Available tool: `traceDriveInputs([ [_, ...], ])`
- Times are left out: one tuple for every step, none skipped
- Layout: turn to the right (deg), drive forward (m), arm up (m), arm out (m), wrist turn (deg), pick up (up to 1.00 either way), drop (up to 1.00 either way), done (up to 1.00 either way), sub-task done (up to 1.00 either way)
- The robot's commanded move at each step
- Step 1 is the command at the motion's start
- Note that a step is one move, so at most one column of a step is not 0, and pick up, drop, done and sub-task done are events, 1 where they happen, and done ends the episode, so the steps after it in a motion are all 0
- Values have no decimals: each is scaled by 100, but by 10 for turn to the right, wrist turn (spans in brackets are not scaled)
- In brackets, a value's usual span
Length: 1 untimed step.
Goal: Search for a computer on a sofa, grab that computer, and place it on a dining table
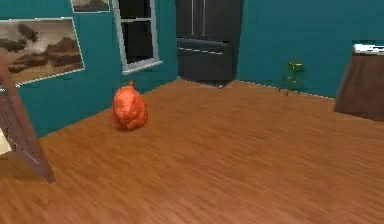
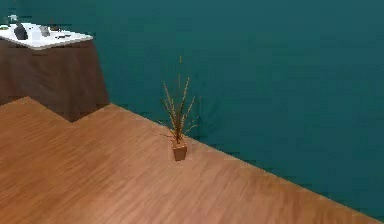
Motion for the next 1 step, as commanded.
traceDriveInputs([
  [450,0,0,0,0,0,0,0,0],
])
